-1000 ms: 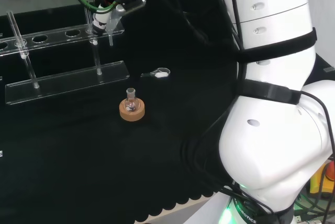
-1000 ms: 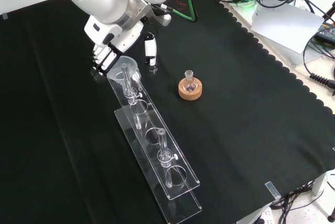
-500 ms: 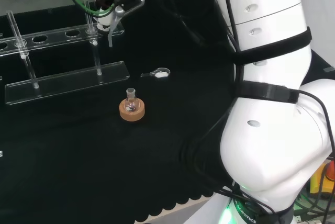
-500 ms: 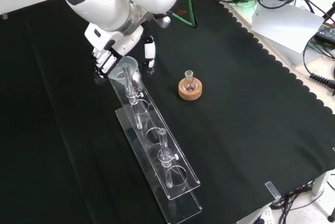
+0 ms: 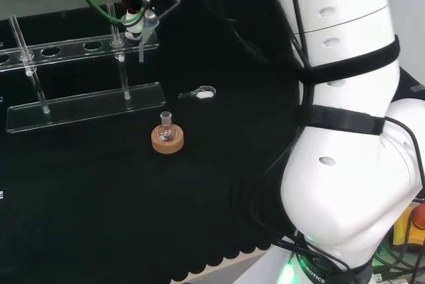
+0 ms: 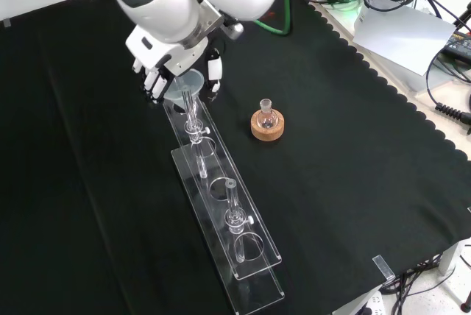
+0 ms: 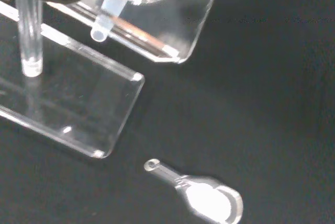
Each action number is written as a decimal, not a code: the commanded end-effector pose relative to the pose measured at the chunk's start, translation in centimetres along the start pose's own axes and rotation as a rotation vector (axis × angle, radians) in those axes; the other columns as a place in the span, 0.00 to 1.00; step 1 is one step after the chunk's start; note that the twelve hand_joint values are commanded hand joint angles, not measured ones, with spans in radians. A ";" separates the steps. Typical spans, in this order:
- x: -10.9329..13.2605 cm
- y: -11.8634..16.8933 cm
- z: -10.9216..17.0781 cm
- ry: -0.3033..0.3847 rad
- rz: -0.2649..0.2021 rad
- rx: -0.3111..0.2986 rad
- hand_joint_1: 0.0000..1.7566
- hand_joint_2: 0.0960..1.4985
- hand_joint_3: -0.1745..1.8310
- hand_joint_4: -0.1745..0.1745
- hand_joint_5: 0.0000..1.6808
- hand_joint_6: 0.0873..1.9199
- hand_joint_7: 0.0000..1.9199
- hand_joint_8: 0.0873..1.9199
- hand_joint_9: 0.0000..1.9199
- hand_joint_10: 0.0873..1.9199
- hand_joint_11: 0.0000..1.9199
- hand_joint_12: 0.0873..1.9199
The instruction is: Pick up the funnel from the transparent funnel stand.
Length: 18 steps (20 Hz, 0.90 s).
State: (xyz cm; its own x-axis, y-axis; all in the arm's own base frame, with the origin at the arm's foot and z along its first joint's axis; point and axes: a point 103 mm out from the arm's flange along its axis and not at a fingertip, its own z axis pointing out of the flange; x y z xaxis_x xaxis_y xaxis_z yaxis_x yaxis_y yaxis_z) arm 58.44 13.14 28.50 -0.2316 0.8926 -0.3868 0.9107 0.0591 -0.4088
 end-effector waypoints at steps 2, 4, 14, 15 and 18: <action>-1.3 -4.2 -6.7 -0.179 0.085 -0.136 0.50 0.42 0.39 0.60 0.54 0.23 0.42 0.27 0.55 0.17 0.34 0.64; -1.6 -5.5 -7.6 -0.194 0.099 -0.135 0.50 0.41 0.39 0.60 0.54 0.23 0.42 0.27 0.55 0.17 0.34 0.64; -0.9 -13.3 -9.7 -0.199 0.180 -0.147 0.50 0.41 0.40 0.64 0.54 0.27 0.42 0.27 0.56 0.16 0.34 0.64; -0.6 -14.2 -9.7 -0.200 0.187 -0.149 0.50 0.41 0.40 0.64 0.54 0.27 0.42 0.27 0.56 0.16 0.34 0.64; 0.0 -16.4 -9.1 -0.191 0.204 -0.143 0.50 0.41 0.40 0.65 0.54 0.27 0.42 0.27 0.56 0.16 0.34 0.64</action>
State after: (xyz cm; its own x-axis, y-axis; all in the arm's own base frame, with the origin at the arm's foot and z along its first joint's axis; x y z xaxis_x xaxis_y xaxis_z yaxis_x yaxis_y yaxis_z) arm 53.87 15.40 40.81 -0.1366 0.8200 -0.5558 0.9774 0.0200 -0.2107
